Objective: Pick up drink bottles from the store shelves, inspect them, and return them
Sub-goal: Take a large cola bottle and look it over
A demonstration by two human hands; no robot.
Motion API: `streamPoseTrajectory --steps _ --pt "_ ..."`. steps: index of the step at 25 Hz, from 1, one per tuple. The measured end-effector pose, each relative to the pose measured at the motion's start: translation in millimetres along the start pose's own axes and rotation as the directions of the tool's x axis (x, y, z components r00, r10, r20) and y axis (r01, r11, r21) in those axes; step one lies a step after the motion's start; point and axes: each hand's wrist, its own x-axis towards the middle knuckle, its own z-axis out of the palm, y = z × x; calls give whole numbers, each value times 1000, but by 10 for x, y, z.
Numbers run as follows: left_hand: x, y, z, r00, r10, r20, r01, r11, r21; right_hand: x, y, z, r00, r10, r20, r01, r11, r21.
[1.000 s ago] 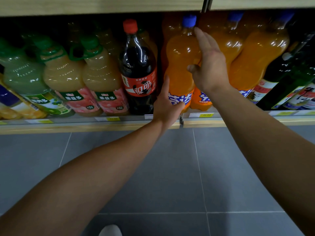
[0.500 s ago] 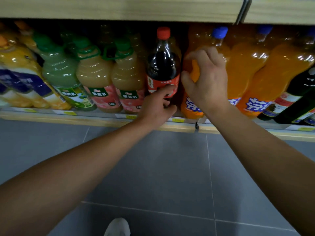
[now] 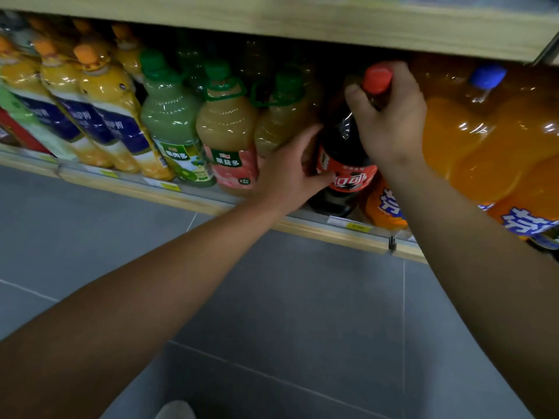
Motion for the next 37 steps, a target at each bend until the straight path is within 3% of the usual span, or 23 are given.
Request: streamPoseTrajectory --steps 5,11,16,19,24,29,32,37 --pt "92 14 360 998 61 -14 -61 995 -76 -328 24 -242 996 -73 43 70 995 70" --pt "-1 190 585 982 68 -175 -77 996 -48 -410 -94 -420 996 -72 58 69 996 51" --pt "-172 405 326 975 88 -202 -104 992 -68 -478 -435 -607 989 -150 7 149 986 74" --pt "-320 538 25 981 131 -141 -138 989 -45 -528 -651 -678 987 -160 -27 161 984 81" --pt "-714 259 -151 986 24 168 -27 999 18 -962 -562 -561 994 64 87 -64 998 -1" --pt "-1005 -277 67 901 -150 407 116 987 107 -1594 -229 -263 934 327 143 -325 945 -39" --pt "-1078 -447 239 862 -202 465 165 979 121 -1784 -83 -188 898 428 103 -425 904 -53" --pt "-1143 -511 412 882 -232 410 244 970 25 -1698 152 -223 840 538 -74 -543 836 -79"
